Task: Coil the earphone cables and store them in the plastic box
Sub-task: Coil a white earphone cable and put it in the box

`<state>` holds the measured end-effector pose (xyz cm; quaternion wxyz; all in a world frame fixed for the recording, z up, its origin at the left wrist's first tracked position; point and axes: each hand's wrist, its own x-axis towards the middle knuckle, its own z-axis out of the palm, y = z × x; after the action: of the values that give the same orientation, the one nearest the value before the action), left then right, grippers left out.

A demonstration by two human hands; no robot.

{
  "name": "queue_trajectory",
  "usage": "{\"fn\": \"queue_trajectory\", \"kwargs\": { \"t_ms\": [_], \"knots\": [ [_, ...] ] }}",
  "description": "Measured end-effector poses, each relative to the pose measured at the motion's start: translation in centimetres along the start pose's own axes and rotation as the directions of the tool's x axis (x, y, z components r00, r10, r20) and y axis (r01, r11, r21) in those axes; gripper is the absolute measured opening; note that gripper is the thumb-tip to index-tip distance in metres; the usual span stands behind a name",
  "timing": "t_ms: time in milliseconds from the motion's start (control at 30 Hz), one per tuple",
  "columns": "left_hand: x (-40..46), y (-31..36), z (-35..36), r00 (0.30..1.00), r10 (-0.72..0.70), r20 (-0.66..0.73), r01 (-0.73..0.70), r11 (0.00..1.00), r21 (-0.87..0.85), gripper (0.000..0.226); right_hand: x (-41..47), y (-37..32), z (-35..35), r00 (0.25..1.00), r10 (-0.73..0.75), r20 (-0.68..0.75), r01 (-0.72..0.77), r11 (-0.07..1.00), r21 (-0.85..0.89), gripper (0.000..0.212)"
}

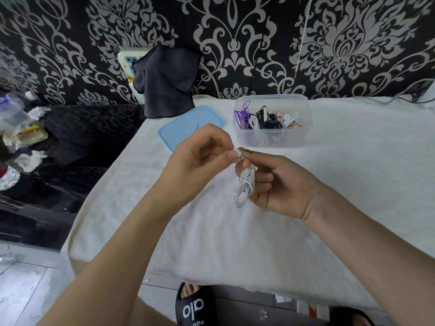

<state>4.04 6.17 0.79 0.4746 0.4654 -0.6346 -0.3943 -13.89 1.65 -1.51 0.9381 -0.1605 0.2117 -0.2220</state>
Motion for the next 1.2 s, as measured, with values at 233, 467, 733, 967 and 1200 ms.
{"fn": "queue_trajectory", "kwargs": {
  "t_ms": [233, 467, 733, 967, 1200],
  "knots": [
    [-0.2, -0.2, 0.4, 0.979, 0.19, -0.073, -0.159, 0.937, 0.311, 0.005, 0.0, 0.2, 0.1, 1.0, -0.01, 0.024, 0.009, 0.997, 0.077, 0.005],
    [-0.1, -0.1, 0.5, 0.977, 0.201, -0.077, -0.163, 0.926, 0.341, 0.007, 0.2, 0.3, -0.4, 0.997, 0.002, 0.079, -0.015, 0.986, 0.165, 0.014],
    [-0.3, 0.4, 0.6, 0.978, 0.193, -0.084, -0.158, 0.937, 0.313, 0.009, -0.1, 0.4, 0.1, 0.999, 0.001, 0.037, -0.006, 0.99, 0.138, 0.013],
    [-0.1, 0.0, 0.3, 0.975, 0.213, -0.057, -0.18, 0.917, 0.355, 0.007, -0.1, 0.0, 0.6, 0.998, -0.048, -0.049, 0.05, 0.998, 0.035, 0.008],
    [1.1, -0.8, 0.6, 0.972, 0.227, -0.068, -0.177, 0.887, 0.427, 0.005, 0.0, -0.8, 0.0, 0.981, -0.152, -0.117, 0.152, 0.988, -0.011, 0.01]
  ]
}}
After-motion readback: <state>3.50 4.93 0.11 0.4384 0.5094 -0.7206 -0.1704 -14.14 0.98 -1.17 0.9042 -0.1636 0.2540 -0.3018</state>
